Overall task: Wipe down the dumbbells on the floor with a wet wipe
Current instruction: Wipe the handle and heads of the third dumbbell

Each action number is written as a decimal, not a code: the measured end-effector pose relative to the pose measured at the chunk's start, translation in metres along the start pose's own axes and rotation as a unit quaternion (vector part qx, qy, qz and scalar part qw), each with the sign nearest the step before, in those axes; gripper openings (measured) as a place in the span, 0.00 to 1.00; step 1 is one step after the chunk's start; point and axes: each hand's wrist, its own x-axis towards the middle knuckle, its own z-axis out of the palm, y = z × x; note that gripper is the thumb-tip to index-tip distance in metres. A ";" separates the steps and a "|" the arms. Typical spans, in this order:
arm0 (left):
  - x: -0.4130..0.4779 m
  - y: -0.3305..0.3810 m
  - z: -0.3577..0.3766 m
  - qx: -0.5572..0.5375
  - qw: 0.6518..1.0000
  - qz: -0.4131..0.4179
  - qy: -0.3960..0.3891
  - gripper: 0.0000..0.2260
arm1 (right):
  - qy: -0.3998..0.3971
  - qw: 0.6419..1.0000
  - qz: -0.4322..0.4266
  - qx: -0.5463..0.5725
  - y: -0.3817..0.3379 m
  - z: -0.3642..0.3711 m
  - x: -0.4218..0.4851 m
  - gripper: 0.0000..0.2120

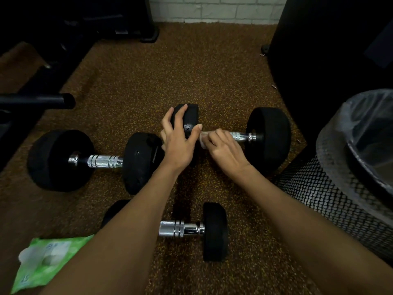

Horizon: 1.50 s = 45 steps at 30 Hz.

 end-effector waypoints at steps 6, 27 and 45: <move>0.001 0.003 -0.004 0.003 0.999 -0.024 -0.039 0.26 | -0.046 0.999 0.025 -0.017 -0.004 -0.006 -0.025 0.10; -0.010 0.086 -0.002 -0.385 0.851 -0.274 -0.231 0.17 | 0.023 0.836 0.370 0.405 0.004 -0.116 0.002 0.13; 0.031 0.072 0.048 0.084 0.996 0.017 -0.023 0.06 | 0.078 0.801 0.584 0.106 0.051 -0.051 -0.011 0.18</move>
